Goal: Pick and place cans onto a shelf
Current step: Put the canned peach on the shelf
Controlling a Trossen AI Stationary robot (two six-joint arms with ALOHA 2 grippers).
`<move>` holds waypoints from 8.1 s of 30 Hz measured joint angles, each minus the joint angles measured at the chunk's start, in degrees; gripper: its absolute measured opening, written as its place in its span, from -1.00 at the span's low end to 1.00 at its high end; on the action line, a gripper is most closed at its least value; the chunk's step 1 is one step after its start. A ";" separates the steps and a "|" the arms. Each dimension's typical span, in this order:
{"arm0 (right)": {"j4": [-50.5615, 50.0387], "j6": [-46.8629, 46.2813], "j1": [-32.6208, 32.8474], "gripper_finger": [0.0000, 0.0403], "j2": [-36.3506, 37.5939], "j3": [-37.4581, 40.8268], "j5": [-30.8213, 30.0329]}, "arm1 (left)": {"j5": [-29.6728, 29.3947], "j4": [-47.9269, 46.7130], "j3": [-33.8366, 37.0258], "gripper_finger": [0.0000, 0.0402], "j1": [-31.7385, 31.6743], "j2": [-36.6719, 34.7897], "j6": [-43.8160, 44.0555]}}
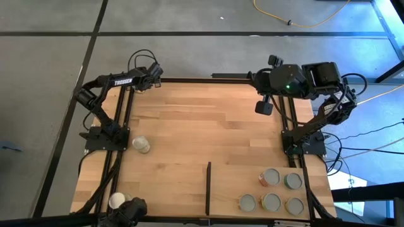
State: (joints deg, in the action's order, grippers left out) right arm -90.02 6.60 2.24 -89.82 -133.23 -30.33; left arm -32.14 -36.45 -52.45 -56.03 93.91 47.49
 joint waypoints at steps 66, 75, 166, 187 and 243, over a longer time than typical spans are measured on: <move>0.00 -0.49 -0.37 -0.96 0.00 0.00 -0.02 | 51.16 -31.22 -32.79 -1.00 40.63 0.44 -68.68; 0.00 -0.57 -0.37 -0.96 0.00 0.00 -0.02 | 57.08 -21.49 -18.00 -1.00 46.71 0.44 -68.55; 4.42 7.91 -0.19 -0.96 -10.03 0.02 24.05 | 26.47 -32.12 -44.89 -0.81 54.08 -22.58 -41.17; 30.36 -7.41 2.10 -0.96 -35.55 0.02 30.43 | 24.07 -47.11 -44.81 -0.81 59.87 -36.19 -41.86; 48.18 -25.87 -2.63 -0.53 -45.40 18.26 34.51 | 24.09 -50.36 -44.81 -0.81 59.87 -39.62 -42.08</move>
State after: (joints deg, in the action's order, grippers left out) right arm -41.84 -19.26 -0.39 -135.22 -114.97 4.19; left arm -8.05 -86.80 -97.25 3.84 54.29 5.41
